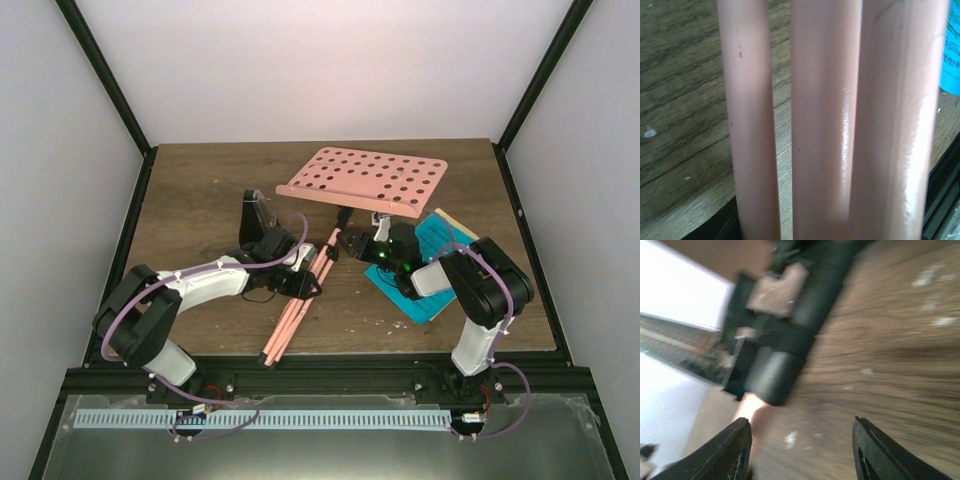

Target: Pack up the instrument practice props

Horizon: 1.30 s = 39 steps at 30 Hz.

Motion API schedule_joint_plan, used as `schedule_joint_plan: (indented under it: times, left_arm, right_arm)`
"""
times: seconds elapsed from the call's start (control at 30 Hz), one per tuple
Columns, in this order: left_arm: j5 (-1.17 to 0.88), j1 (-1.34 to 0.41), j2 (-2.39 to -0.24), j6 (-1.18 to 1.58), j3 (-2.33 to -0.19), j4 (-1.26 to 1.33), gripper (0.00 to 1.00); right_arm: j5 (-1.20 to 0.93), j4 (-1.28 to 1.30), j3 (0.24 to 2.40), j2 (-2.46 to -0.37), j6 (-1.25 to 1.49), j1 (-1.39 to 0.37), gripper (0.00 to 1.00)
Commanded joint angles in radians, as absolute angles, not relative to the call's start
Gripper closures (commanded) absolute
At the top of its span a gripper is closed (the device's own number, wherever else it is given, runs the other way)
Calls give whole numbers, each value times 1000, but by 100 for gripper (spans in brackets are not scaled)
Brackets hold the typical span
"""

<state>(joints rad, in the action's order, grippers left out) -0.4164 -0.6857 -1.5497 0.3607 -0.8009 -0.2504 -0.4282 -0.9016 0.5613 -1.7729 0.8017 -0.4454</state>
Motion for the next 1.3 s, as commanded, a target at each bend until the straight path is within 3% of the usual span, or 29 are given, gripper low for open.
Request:
schedule_joint_plan:
  times: [0.0, 0.4, 0.87, 1.27]
  left_arm:
    - [-358, -644, -1496, 387, -894, -25, 100]
    - [-365, -621, -1521, 390, -907, -26, 100]
    - [-277, -605, -1637, 321, -1021, -138, 100]
    - [-126, -613, -1753, 257, -1114, -271, 78]
  right_arm:
    - [-250, -876, 516, -1774, 719, -389, 43]
    - [-200, -881, 388, -1626, 715, -373, 25]
    - [-5, -549, 288, -1144, 567, -324, 13]
    - [74, -404, 265, -911, 512, -320, 9]
